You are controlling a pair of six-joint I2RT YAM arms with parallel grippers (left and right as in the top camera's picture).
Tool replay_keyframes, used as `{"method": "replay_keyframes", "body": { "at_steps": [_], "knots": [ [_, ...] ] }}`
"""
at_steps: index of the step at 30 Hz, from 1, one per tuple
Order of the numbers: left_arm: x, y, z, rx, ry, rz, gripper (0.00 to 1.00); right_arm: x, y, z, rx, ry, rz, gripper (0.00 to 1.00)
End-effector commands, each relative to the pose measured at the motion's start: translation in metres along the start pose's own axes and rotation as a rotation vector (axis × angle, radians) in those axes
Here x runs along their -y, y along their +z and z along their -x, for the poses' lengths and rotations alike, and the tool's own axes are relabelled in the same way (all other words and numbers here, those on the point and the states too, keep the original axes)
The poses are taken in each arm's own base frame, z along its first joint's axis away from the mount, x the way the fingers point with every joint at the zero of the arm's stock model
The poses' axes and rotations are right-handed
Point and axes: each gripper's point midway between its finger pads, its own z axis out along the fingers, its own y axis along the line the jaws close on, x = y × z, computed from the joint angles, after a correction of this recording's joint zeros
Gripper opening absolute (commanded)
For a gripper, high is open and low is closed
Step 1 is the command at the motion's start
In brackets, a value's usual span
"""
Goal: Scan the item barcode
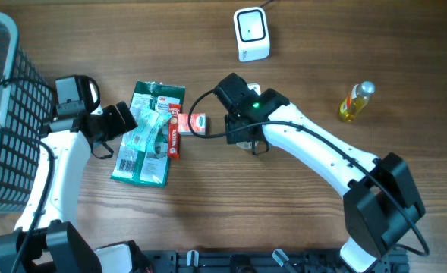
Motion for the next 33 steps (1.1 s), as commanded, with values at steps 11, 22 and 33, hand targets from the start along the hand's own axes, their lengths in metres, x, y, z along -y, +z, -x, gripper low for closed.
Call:
{"method": "replay_keyframes", "body": {
  "at_steps": [11, 22, 33],
  "knots": [
    [0.002, 0.002, -0.003, -0.01, 0.023, -0.007, 1.0, 0.0, -0.008, 0.007, 0.024, -0.002, 0.047, 1.0],
    [0.002, 0.002, -0.003, -0.01, 0.023, -0.007, 1.0, 0.022, -0.06, 0.022, -0.142, 0.18, 0.207, 1.0],
    [0.002, 0.002, -0.003, -0.01, 0.023, -0.007, 1.0, 0.001, -0.025, 0.004, -0.13, 0.114, 0.22, 1.0]
  ]
}}
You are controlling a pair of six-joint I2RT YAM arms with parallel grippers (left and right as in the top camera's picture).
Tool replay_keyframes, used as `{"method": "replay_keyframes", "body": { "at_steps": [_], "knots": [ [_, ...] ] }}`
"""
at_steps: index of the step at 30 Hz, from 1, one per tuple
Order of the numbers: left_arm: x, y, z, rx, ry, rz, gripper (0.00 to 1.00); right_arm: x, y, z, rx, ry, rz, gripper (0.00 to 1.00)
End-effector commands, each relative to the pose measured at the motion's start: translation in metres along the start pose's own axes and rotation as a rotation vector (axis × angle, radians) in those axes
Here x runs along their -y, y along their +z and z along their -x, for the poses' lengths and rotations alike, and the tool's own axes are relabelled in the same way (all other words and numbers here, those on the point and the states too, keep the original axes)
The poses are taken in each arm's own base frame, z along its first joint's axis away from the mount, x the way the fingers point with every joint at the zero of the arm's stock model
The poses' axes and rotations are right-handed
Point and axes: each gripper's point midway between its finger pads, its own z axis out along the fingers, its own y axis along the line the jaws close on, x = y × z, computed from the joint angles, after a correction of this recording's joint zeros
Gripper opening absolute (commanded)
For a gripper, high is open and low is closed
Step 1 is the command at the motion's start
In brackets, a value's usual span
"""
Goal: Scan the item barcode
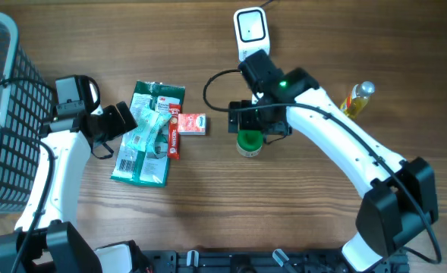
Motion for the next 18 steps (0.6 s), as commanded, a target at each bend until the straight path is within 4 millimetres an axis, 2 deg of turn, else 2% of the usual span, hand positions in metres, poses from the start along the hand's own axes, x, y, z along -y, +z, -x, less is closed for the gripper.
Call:
{"method": "replay_keyframes", "body": {
  "at_steps": [1, 9, 18],
  "knots": [
    [0.002, 0.002, -0.003, -0.01, 0.023, -0.007, 1.0, -0.001, 0.011, -0.002, -0.001, -0.019, 0.003, 1.0],
    [0.002, 0.002, -0.003, -0.01, 0.023, -0.007, 1.0, 0.007, 0.027, -0.009, -0.011, -0.018, -0.017, 1.0],
    [0.002, 0.002, -0.003, -0.01, 0.023, -0.007, 1.0, 0.018, 0.063, -0.021, -0.077, -0.002, -0.058, 0.97]
  ]
}}
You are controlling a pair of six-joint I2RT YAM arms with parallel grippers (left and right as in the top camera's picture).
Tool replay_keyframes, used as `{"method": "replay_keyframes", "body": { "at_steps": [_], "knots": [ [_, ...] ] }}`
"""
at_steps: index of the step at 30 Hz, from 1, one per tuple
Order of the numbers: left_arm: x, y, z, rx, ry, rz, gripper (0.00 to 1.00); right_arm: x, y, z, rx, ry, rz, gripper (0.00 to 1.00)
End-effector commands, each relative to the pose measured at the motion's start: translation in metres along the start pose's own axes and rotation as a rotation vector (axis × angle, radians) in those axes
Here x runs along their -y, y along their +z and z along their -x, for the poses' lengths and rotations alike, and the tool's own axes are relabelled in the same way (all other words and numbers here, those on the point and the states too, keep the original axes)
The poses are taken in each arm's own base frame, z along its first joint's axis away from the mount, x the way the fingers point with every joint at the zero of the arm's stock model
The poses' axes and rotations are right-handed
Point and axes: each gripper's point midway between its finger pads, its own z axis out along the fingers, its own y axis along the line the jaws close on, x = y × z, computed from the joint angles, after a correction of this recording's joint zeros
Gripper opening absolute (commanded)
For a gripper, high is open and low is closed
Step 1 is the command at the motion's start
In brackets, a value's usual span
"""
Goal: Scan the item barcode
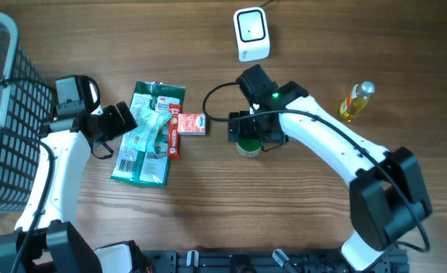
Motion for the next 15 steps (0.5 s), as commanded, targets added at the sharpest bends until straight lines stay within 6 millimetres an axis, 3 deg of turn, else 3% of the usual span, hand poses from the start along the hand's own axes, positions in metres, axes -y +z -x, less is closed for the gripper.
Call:
{"method": "replay_keyframes", "body": {
  "at_steps": [1, 8, 15],
  "knots": [
    [0.002, 0.002, -0.003, -0.01, 0.023, -0.007, 1.0, 0.006, 0.021, -0.009, -0.049, -0.003, -0.04, 0.96],
    [0.002, 0.002, -0.003, -0.01, 0.023, -0.007, 1.0, 0.004, 0.035, -0.017, -0.044, 0.001, -0.118, 0.94],
    [0.002, 0.002, -0.003, -0.01, 0.023, -0.007, 1.0, 0.006, 0.035, -0.019, -0.038, 0.015, -0.152, 0.82]
  ]
}}
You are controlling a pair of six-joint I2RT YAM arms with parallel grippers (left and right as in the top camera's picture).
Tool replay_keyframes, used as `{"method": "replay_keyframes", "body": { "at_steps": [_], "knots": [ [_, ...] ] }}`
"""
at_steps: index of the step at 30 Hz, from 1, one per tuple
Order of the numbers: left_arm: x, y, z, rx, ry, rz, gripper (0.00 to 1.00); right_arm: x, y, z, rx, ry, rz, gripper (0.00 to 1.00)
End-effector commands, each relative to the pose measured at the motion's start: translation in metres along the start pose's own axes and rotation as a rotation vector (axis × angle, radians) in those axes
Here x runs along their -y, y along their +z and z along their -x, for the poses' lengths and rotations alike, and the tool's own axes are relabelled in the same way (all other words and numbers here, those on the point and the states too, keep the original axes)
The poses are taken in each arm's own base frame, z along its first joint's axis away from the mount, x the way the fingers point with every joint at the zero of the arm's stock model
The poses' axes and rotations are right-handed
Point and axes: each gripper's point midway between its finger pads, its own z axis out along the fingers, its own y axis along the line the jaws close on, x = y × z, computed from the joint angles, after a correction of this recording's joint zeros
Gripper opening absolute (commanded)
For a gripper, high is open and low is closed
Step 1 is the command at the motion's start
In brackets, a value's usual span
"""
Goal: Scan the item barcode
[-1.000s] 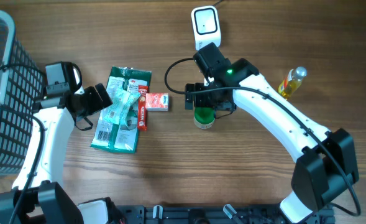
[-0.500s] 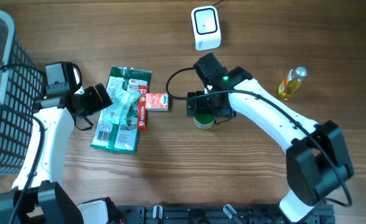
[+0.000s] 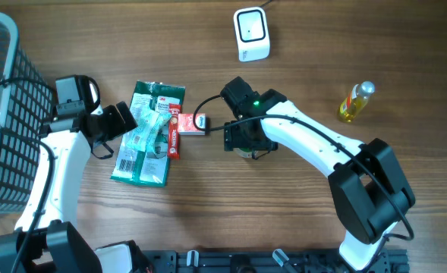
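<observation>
The white barcode scanner stands at the back of the table. My right gripper hangs low over a small item, and only a pale sliver of that item shows under it. The gripper's fingers are hidden beneath its own body, so their state is unclear. A red-and-white box lies just left of this gripper. My left gripper rests at the left edge of a green packet; its fingers cannot be made out.
A red bar lies along the green packet's right side. A yellow bottle lies at the right. A dark wire basket fills the far left edge. The right arm's cable loops near the red-and-white box.
The right arm has shifted left and forward, and its gripper now covers the green-lidded item that showed below it before. The left arm and the other objects have not moved.
The right gripper first sat over the item beside the red-and-white box. Then the arm was drawn back toward the scanner, with a green-lidded item showing at its tip. It then came forward, and now covers the item. The left arm stayed still throughout.
</observation>
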Motion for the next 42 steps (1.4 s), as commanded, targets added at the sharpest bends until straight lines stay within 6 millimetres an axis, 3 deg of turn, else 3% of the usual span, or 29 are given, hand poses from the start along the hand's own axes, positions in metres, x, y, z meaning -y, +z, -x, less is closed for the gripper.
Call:
{"method": "replay_keyframes", "body": {
  "at_steps": [1, 8, 12, 16, 19, 20, 23, 37, 42],
  "knots": [
    [0.002, 0.002, -0.003, -0.01, 0.023, -0.006, 1.0, 0.011, 0.009, -0.006, -0.02, 0.04, -0.055, 0.82],
    [0.002, 0.002, -0.003, -0.01, 0.023, -0.006, 1.0, 0.017, 0.009, -0.014, -0.052, 0.093, -0.081, 0.81],
    [0.002, 0.002, -0.003, -0.01, 0.023, -0.006, 1.0, 0.023, 0.008, -0.009, -0.019, 0.077, -0.119, 0.68],
    [0.002, 0.002, -0.003, -0.01, 0.023, -0.006, 1.0, 0.033, 0.007, -0.003, 0.004, -0.061, -0.171, 0.68],
    [0.002, 0.002, -0.003, -0.01, 0.023, -0.006, 1.0, 0.035, 0.006, -0.002, 0.011, -0.063, -0.187, 0.7],
    [0.002, 0.002, -0.003, -0.01, 0.023, -0.006, 1.0, 0.034, 0.007, -0.002, 0.012, -0.024, -0.179, 0.82],
    [0.002, 0.002, -0.003, -0.01, 0.023, -0.006, 1.0, 0.026, 0.008, -0.008, -0.012, 0.083, -0.131, 0.86],
    [0.002, 0.002, -0.003, -0.01, 0.023, -0.006, 1.0, 0.024, 0.008, -0.006, 0.005, 0.222, -0.124, 0.79],
    [0.002, 0.002, -0.003, -0.01, 0.023, -0.006, 1.0, 0.024, 0.008, -0.005, 0.008, 0.222, -0.127, 0.72]
  ]
}}
